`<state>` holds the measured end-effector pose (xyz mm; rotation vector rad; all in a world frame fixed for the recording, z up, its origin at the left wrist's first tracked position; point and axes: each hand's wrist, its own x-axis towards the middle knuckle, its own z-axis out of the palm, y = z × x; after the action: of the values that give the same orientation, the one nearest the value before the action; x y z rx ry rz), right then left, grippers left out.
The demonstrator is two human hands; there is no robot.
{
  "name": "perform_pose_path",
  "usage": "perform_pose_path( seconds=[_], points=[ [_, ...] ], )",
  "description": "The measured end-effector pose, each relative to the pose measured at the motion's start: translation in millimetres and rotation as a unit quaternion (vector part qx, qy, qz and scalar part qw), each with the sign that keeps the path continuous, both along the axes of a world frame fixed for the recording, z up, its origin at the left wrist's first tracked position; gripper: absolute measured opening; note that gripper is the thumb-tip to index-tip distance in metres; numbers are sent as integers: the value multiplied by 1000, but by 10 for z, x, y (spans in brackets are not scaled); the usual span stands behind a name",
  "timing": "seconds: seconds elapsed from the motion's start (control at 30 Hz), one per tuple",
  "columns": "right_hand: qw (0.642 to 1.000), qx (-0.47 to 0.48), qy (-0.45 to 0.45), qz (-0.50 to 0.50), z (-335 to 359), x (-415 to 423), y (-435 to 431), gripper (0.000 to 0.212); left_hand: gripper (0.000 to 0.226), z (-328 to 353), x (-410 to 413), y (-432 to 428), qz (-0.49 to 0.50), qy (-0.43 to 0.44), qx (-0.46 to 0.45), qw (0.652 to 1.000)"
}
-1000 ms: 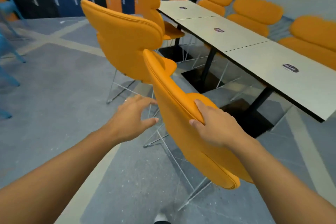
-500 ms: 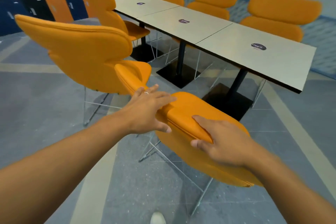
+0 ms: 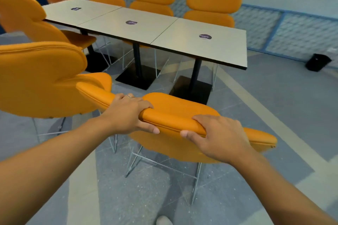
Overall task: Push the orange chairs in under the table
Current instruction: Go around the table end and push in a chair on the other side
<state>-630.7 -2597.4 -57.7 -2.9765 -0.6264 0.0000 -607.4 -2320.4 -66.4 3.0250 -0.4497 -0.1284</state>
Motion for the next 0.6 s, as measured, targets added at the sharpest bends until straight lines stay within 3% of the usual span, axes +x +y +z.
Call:
perform_pose_path(
  seconds=[0.1, 0.3, 0.6],
  points=[
    [992, 9, -92, -86, -129, -115, 93, 77, 102, -29, -8, 122, 18, -38, 3, 999],
    [960, 7, -208, -187, -315, -66, 217, 68, 103, -197, -22, 199, 31, -137, -4, 990],
    [917, 19, -357, -179, -455, 271, 185, 55, 99, -279, 212, 177, 47, -196, -40, 979]
  ],
)
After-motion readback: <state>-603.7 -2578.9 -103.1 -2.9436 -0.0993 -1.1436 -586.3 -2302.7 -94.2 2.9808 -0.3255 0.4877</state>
